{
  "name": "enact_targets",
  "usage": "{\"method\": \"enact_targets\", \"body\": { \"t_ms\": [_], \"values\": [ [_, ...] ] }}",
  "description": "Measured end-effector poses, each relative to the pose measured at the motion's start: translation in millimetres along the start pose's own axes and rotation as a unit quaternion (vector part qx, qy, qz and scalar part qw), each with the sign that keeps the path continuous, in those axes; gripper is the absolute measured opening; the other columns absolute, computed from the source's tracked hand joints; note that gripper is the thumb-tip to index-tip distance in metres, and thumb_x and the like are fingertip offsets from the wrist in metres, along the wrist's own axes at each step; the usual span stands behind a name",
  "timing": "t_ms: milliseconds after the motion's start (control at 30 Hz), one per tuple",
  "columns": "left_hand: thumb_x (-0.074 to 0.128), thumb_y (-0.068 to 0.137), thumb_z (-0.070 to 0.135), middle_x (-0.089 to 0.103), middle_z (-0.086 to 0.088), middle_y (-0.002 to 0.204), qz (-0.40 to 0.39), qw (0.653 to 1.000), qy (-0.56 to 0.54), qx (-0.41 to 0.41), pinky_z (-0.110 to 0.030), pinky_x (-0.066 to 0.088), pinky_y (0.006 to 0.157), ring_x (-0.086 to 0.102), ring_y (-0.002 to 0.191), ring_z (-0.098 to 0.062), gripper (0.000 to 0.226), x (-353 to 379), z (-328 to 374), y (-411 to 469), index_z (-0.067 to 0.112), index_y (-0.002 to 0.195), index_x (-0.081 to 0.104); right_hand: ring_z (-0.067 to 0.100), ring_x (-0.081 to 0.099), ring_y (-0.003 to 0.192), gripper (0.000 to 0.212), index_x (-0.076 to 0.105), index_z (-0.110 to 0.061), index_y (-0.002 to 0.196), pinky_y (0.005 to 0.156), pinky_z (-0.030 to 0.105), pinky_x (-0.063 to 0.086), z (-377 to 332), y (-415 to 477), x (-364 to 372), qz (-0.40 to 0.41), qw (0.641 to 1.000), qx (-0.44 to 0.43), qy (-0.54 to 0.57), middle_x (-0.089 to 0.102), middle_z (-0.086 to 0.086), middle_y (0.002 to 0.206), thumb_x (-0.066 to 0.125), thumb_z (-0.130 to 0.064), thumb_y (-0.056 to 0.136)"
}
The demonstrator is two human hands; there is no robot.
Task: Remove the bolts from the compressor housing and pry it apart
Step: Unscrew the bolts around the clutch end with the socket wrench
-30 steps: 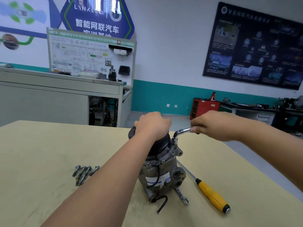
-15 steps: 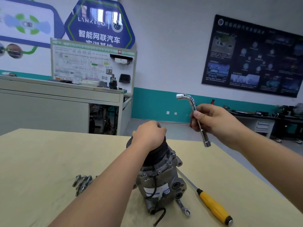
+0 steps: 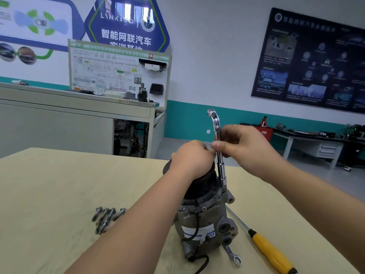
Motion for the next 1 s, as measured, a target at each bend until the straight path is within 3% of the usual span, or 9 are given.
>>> {"method": "enact_targets", "body": {
  "t_ms": [100, 300, 600, 700, 800, 867, 1000],
  "values": [
    [0.041, 0.097, 0.035, 0.065, -0.012, 0.103, -0.006, 1.0, -0.003, 0.001, -0.046, 0.045, 0.095, 0.057, 0.099, -0.033, 0.031, 2, 1, 3, 0.013, 0.1, 0.063, 0.036, 0.059, 0.081, 0.017, 0.064, -0.001, 0.086, 0.078, 0.05, 0.049, 1, -1, -2, 0.005, 0.999, -0.015, -0.035, 0.064, 0.019, 0.081, 0.068, -0.017, 0.084],
    [0.044, 0.097, 0.034, 0.066, -0.006, 0.116, -0.021, 0.997, -0.068, -0.007, -0.042, 0.044, 0.1, 0.057, 0.111, -0.028, 0.032, -3, 2, 1, 0.022, 0.113, 0.069, 0.032, 0.06, 0.076, 0.02, 0.06, -0.007, 0.081, 0.073, 0.046, 0.051, 6, 2, -7, -0.014, 0.997, -0.014, -0.078, 0.064, 0.015, 0.076, 0.066, -0.025, 0.086],
    [0.048, 0.094, 0.023, 0.072, -0.007, 0.099, -0.037, 0.982, -0.185, -0.013, -0.037, 0.049, 0.09, 0.065, 0.098, -0.023, 0.027, -9, -3, -6, 0.017, 0.099, 0.073, 0.037, 0.056, 0.075, 0.02, 0.06, -0.004, 0.082, 0.073, 0.05, 0.049, 9, 7, 4, -0.042, 0.998, -0.038, -0.039, 0.058, 0.018, 0.074, 0.065, -0.023, 0.086],
    [0.044, 0.097, 0.028, 0.071, -0.01, 0.102, -0.024, 0.979, -0.204, -0.016, -0.041, 0.046, 0.094, 0.064, 0.101, -0.026, 0.031, -9, -5, -5, 0.013, 0.099, 0.072, 0.027, 0.048, 0.066, 0.016, 0.058, -0.01, 0.077, 0.07, 0.047, 0.046, 13, 4, 7, -0.033, 0.998, -0.044, -0.013, 0.052, 0.007, 0.066, 0.065, -0.02, 0.087],
    [0.036, 0.101, 0.039, 0.069, -0.004, 0.099, 0.002, 0.98, -0.197, -0.012, -0.027, 0.043, 0.077, 0.06, 0.091, -0.016, 0.043, -10, -5, -4, 0.015, 0.101, 0.071, 0.017, 0.046, 0.064, 0.015, 0.058, -0.019, 0.073, 0.067, 0.046, 0.045, 15, 1, 9, -0.021, 0.999, -0.045, 0.015, 0.05, 0.0, 0.064, 0.065, -0.019, 0.087],
    [0.03, 0.102, 0.045, 0.062, 0.005, 0.087, 0.012, 0.982, -0.186, -0.008, -0.023, 0.037, 0.066, 0.053, 0.08, -0.007, 0.048, -9, -6, -3, 0.018, 0.101, 0.07, 0.023, 0.046, 0.061, 0.016, 0.059, -0.01, 0.077, 0.066, 0.051, 0.045, 18, -2, 8, -0.01, 0.998, -0.049, 0.026, 0.05, 0.006, 0.064, 0.065, -0.021, 0.087],
    [0.027, 0.101, 0.048, 0.05, 0.022, 0.066, 0.026, 0.984, -0.175, 0.001, -0.012, 0.028, 0.059, 0.044, 0.067, 0.008, 0.053, -7, -7, -1, 0.033, 0.065, 0.063, 0.041, 0.053, 0.07, 0.025, 0.056, -0.002, 0.08, 0.064, 0.056, 0.048, 24, -4, 3, 0.019, 0.998, -0.048, 0.046, 0.056, 0.025, 0.074, 0.067, -0.024, 0.085]
  ]
}}
Point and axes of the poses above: each hand's wrist, its own y-axis towards the middle knuckle, its own x-axis out of the palm, z = x × y, the point moved 3 cm from there along y, towards the middle knuckle
